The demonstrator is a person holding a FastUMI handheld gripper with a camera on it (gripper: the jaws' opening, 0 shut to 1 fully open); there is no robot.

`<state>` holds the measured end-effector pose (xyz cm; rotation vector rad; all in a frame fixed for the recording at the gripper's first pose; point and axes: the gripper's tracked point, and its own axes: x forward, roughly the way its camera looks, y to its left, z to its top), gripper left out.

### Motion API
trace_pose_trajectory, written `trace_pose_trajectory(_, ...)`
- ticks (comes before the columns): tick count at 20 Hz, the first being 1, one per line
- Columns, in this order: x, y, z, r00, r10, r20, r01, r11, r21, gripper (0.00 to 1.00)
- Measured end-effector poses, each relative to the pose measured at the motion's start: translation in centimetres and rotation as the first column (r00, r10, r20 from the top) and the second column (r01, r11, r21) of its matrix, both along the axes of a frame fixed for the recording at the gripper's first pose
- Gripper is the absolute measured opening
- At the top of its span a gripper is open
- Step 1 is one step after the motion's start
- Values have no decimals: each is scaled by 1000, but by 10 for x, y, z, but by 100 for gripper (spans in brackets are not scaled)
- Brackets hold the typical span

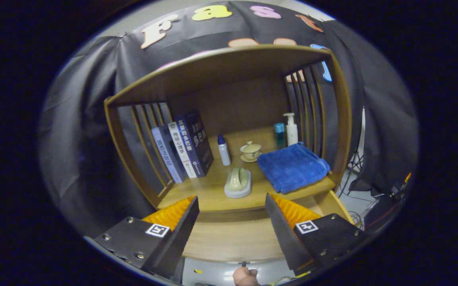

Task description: Pull open the drawer, take out the items inside it, and place them on the countertop above the cabinet.

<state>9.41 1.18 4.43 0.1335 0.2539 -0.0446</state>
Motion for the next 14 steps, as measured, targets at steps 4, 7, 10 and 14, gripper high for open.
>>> trace_pose_trajectory(4,-54,-5,14,997,3,73,4,995,-99,99)
trace_pose_trajectory(7,-88,5,13,993,26,116,-10,990,-138,99)
trace_pose_trajectory(10,-115,14,1,990,46,136,-29,991,-128,99)
trace_pose_trajectory(14,-136,8,-18,984,39,173,-13,989,-149,99)
